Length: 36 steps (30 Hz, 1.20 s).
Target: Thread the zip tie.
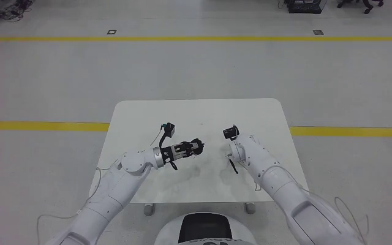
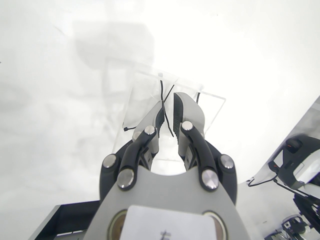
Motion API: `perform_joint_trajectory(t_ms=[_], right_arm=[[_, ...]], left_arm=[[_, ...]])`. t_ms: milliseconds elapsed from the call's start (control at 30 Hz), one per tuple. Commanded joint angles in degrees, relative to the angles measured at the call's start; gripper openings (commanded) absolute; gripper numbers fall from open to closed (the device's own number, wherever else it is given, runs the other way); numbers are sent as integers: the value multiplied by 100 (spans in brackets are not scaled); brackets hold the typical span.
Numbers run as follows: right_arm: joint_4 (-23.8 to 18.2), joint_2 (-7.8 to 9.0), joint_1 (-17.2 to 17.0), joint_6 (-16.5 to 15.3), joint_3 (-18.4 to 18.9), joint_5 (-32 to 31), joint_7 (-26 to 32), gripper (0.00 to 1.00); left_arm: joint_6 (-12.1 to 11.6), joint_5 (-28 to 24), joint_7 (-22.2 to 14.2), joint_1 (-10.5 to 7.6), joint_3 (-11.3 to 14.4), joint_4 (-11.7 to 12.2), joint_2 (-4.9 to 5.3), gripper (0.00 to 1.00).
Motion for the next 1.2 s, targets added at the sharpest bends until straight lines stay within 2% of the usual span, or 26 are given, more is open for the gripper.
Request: perform_joint_trajectory(t_ms=[0, 267, 800, 1033, 1100, 1167], right_arm=[[-43, 10, -22, -46, 34, -10, 45, 14], [-97, 20, -71, -120, 97, -118, 203, 14], [304, -103, 64, -189, 69, -41, 121, 13], [530, -168, 149, -192, 45, 1, 64, 8], [583, -186, 172, -196, 42, 13, 47, 0], [618, -200, 188, -197, 40, 21, 30, 0]], left_arm=[[0, 0, 0, 0, 0, 0, 0, 0], [0, 0, 0, 0, 0, 0, 0, 0], [0, 0, 0, 0, 0, 0, 0, 0], [0, 0, 0, 0, 0, 0, 0, 0], [0, 0, 0, 0, 0, 0, 0, 0], [0, 0, 0, 0, 0, 0, 0, 0]])
